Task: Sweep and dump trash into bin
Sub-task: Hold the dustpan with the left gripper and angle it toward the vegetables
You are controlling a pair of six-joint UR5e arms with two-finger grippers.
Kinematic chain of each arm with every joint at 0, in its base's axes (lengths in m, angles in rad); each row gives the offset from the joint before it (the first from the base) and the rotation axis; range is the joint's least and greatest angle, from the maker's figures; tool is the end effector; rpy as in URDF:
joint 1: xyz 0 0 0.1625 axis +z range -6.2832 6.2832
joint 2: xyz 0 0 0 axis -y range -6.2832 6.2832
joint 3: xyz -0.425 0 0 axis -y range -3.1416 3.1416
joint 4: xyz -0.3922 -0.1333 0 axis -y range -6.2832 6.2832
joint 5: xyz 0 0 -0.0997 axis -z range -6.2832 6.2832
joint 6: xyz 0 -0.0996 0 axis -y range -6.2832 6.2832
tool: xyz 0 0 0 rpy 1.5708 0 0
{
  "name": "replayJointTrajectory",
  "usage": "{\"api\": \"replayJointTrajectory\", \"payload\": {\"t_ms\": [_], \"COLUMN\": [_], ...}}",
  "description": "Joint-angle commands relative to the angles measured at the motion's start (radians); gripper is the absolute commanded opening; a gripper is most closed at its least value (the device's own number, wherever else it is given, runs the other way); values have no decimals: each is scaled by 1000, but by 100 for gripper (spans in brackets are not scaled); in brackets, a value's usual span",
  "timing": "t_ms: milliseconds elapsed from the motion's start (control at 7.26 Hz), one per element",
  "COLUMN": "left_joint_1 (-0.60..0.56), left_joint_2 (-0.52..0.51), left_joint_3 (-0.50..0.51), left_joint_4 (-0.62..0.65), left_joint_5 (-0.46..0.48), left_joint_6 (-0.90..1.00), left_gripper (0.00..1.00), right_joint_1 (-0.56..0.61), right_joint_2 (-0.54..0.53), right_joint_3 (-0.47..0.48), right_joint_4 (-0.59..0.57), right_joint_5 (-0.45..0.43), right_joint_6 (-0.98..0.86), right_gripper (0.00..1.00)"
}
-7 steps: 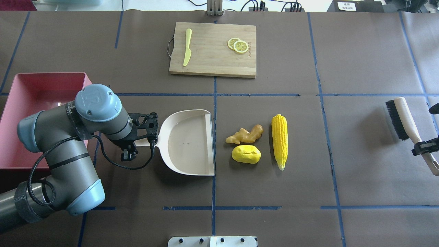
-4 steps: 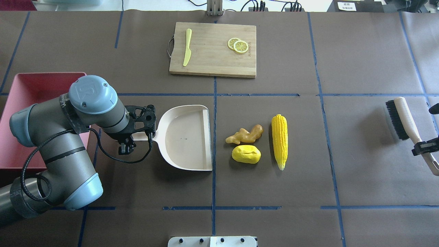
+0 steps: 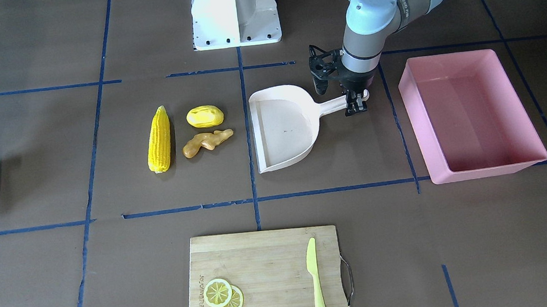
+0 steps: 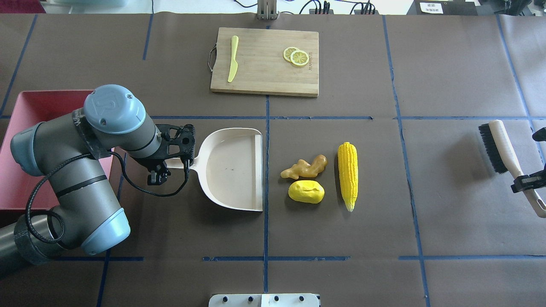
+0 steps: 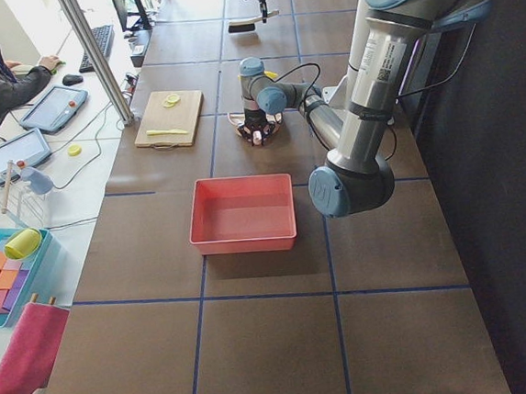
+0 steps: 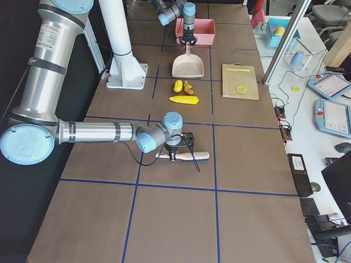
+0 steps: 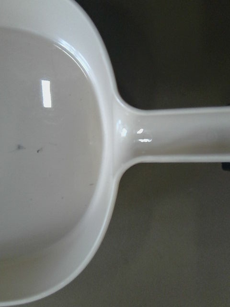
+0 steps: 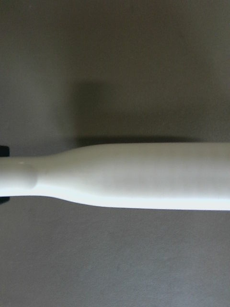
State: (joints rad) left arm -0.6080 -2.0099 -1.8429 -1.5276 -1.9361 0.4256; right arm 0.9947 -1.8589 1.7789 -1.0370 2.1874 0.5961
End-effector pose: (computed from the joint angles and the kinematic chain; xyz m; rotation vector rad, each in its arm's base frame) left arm 0.4479 -0.4308 0.3024 0.5965 0.5644 1.4394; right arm -0.1519 -0.3728 0.6307 0.0308 -0.7475 -0.1208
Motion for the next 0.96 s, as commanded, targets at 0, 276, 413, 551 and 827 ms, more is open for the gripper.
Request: {"api": "replayJointTrajectory", "payload": {"t_ms": [0, 276, 413, 551, 827], "left_joint_1": [5, 10, 10, 8, 11], "left_joint_2": [-26, -26, -26, -26, -30], "left_joint_3": [13, 30, 31, 31, 31], "left_joint_4": [0, -11, -17, -19, -20], "left_joint_5": [3, 2, 0, 0, 0], "left_joint_6": [2, 2, 16, 51, 61], "left_gripper": [0, 0, 0, 0, 0], "right_joint_1": [-1, -1, -1, -1, -4], "right_joint_2": [1, 1, 1, 3, 9], "right_joint_3": [1, 4, 4, 5, 16], "right_joint_4": [0, 0, 0, 0, -2], "right_joint_5": [0, 0, 0, 0, 3], "right_joint_6": [1, 2, 2, 2, 14], "right_gripper": [0, 0, 0, 0, 0]}}
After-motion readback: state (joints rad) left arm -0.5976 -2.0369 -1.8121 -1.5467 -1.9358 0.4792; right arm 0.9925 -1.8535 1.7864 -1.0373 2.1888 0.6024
